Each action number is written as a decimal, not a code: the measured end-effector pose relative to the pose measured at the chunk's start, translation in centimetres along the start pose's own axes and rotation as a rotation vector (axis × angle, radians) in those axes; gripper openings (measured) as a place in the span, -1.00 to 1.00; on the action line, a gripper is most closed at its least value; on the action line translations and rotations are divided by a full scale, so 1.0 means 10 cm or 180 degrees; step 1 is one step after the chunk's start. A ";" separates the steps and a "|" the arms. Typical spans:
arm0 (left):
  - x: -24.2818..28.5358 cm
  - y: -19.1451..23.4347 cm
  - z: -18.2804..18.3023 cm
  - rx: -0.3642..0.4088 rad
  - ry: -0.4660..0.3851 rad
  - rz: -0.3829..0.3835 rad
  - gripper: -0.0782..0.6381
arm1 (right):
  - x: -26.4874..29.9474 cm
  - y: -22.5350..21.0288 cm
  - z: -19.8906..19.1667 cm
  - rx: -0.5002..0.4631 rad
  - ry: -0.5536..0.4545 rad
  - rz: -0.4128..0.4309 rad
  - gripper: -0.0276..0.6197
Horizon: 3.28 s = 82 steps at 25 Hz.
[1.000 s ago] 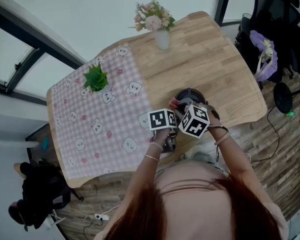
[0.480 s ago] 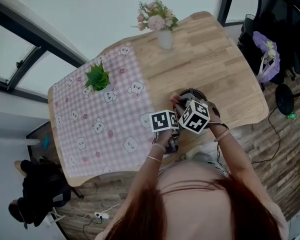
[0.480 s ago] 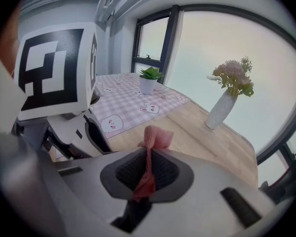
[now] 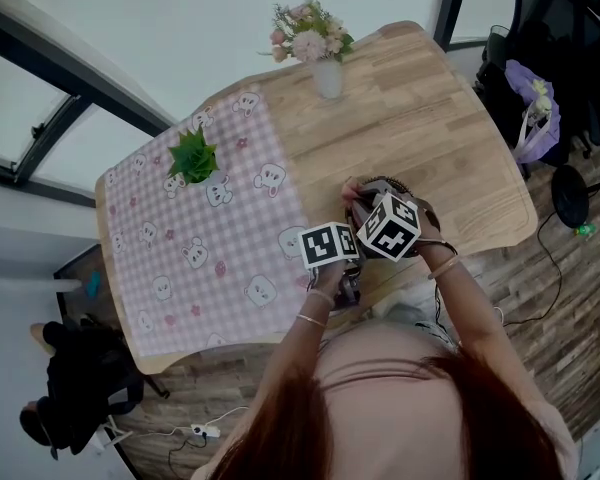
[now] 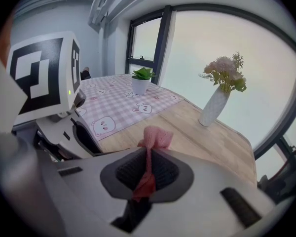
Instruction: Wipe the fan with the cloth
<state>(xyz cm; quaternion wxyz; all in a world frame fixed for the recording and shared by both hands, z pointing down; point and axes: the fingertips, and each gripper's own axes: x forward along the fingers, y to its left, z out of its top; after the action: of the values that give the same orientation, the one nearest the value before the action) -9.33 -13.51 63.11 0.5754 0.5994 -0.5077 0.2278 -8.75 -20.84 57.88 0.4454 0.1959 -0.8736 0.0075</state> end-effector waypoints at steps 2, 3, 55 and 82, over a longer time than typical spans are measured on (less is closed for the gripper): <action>0.00 0.01 0.00 -0.0021 -0.0005 0.0007 -0.55 | 0.00 -0.04 -0.01 0.0041 -0.0007 -0.0048 -0.84; 0.00 0.01 0.00 -0.0032 -0.0008 0.0010 -0.55 | 0.00 -0.08 -0.02 0.0067 -0.0010 -0.0080 -0.84; 0.00 0.00 -0.01 -0.0049 0.0006 0.0044 -0.54 | -0.49 -0.69 -0.54 0.0924 -0.0107 -0.0713 -0.84; 0.00 0.01 -0.03 -0.0103 -0.0040 0.0080 -0.54 | -0.52 -0.34 -0.65 0.0971 -0.0112 -0.0716 -0.84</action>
<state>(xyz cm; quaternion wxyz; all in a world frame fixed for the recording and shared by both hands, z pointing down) -9.31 -13.26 63.21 0.5789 0.5850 -0.5224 0.2229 0.24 -21.00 57.19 0.3933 0.3576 -0.8426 0.0865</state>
